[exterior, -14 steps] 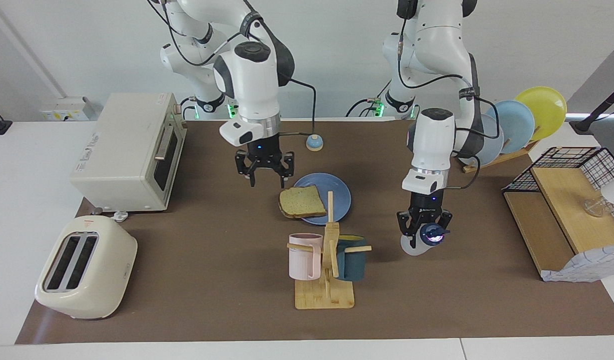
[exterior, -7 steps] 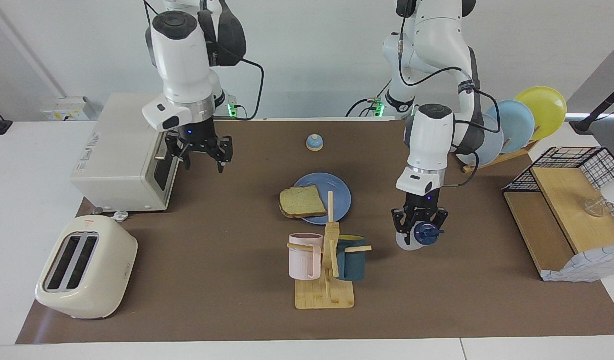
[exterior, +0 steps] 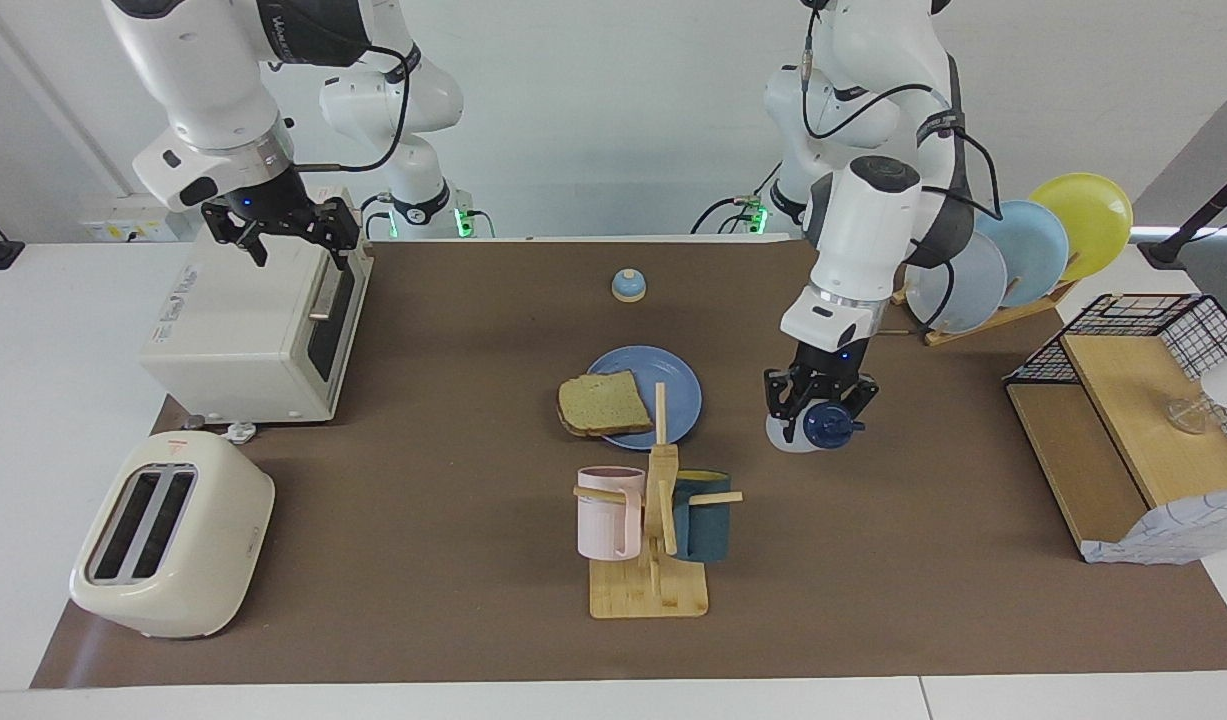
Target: Put bread on plate and add seasoning
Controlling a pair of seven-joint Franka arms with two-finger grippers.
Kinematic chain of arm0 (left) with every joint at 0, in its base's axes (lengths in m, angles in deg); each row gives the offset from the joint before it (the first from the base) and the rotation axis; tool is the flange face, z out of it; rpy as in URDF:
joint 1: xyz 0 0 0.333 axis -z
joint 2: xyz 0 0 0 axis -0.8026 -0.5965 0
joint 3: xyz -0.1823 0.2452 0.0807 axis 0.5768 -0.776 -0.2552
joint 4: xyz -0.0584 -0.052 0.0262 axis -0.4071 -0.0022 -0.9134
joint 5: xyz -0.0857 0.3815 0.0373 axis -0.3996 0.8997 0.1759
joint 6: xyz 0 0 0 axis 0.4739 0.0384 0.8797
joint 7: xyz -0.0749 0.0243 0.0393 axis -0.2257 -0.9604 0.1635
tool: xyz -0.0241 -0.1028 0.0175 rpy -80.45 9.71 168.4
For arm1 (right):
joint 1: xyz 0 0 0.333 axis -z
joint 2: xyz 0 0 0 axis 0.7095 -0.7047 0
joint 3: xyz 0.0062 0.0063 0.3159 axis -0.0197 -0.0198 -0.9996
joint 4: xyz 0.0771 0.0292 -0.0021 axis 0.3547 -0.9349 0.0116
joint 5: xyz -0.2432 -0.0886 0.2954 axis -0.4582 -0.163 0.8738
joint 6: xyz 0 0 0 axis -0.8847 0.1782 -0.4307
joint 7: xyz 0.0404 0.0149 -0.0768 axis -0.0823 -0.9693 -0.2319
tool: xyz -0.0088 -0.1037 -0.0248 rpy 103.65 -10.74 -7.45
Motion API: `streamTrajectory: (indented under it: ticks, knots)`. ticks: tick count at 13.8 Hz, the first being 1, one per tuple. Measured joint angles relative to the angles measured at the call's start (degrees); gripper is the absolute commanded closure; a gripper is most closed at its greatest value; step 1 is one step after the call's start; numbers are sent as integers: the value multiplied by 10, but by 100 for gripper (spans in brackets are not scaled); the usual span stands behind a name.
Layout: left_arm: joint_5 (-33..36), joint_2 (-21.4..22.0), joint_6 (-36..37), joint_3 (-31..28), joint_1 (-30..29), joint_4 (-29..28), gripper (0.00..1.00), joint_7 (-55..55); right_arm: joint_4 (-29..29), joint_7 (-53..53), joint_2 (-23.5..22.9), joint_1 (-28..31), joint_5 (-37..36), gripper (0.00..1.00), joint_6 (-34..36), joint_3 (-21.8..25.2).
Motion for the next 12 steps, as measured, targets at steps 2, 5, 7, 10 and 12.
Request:
streamTrajectory:
  ticks: [2, 5, 7, 10, 12]
  knots:
    - [-5, 31, 50, 1, 0, 5, 100, 18, 1, -1, 0, 0, 1, 0, 7, -1]
    - [-11, 78, 125, 5, 5, 5, 100, 48, 1, -1, 0, 1, 22, 0, 8, -1]
    - [-16, 100, 172, 14, 10, 5, 100, 83, 1, -1, 0, 2, 76, 0, 11, -3]
    - [-21, 125, 238, 17, 36, 5, 100, 148, 5, 14, 2, 3, 132, 0, 36, -26]
    - [-22, 137, 272, 18, 54, 4, 100, 201, 11, 10, 2, 3, 156, 0, 30, -42]
